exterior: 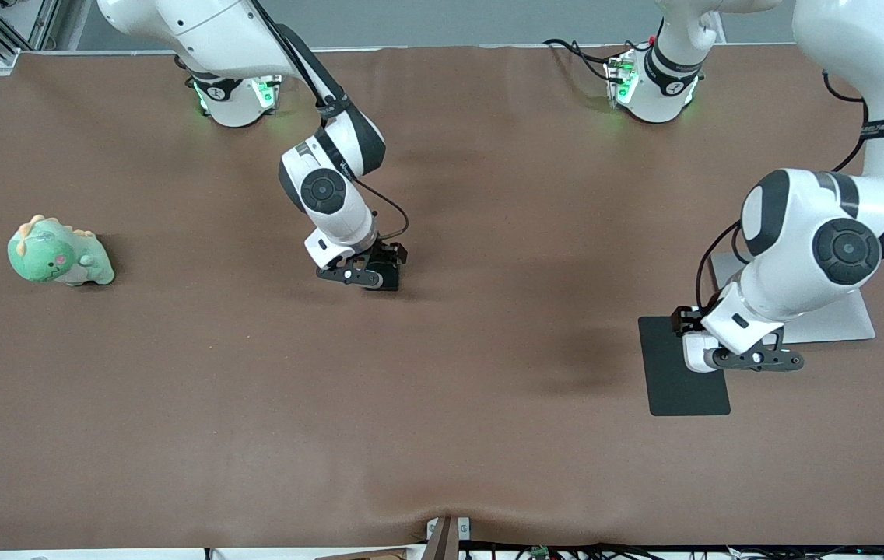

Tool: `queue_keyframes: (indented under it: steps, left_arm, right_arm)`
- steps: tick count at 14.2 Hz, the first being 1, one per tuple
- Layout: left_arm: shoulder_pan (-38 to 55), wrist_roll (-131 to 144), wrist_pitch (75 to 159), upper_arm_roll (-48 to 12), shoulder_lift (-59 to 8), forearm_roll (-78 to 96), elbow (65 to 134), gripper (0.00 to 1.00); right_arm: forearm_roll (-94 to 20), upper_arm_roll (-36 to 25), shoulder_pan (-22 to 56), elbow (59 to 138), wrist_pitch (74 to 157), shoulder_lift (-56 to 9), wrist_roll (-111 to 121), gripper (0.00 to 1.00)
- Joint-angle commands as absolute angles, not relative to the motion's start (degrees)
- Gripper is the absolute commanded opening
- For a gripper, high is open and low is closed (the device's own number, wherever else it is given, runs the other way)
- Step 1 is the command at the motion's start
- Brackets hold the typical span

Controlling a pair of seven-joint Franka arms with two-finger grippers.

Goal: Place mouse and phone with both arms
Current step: 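Lower the mouse onto the pad while the right gripper grasps the phone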

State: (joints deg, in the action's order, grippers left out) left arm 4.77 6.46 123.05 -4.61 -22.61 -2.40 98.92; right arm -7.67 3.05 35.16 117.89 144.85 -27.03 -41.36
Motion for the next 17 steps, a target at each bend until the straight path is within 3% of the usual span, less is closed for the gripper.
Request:
queue_keyframes:
  steps: [1, 10, 12, 13, 15, 16, 17]
  left_arm:
    - [4.13, 6.24, 126.29, -4.75, -24.43, -3.43, 99.58, 0.14]
    - [3.96, 6.86, 132.45, -2.81, -34.00, -3.52, 96.60, 0.15]
    - [4.04, 6.94, 134.90, -2.64, -38.04, -3.52, 94.93, 0.19]
    - [4.30, 6.68, 136.39, -1.59, -39.45, -3.52, 94.49, 0.21]
    - [4.39, 6.07, 138.42, -0.88, -41.04, -3.60, 94.48, 0.24]
    - [4.39, 6.06, 139.12, -0.88, -41.65, -3.52, 94.48, 0.29]
    - [4.48, 6.06, 140.00, -0.88, -42.27, -3.52, 94.40, 0.37]
  right_arm:
    - [-7.30, 2.81, 36.12, 117.60, 146.86, -28.12, -42.28, 1.00]
    - [-6.50, 2.72, 36.65, 117.34, 150.38, -30.85, -42.71, 1.00]
    - [-6.50, 2.72, 36.91, 117.25, 150.38, -31.11, -43.24, 1.00]
    - [-6.42, 2.64, 36.83, 117.25, 150.38, -31.11, -43.16, 0.87]
    - [-3.27, 2.64, 36.65, 117.25, 150.12, -31.11, -42.98, 0.30]
    - [-2.82, 2.64, 36.56, 117.16, 150.12, -31.11, -43.15, 0.10]
    - [-2.81, 2.64, 36.30, 117.07, 149.77, -31.03, -43.15, 0.00]
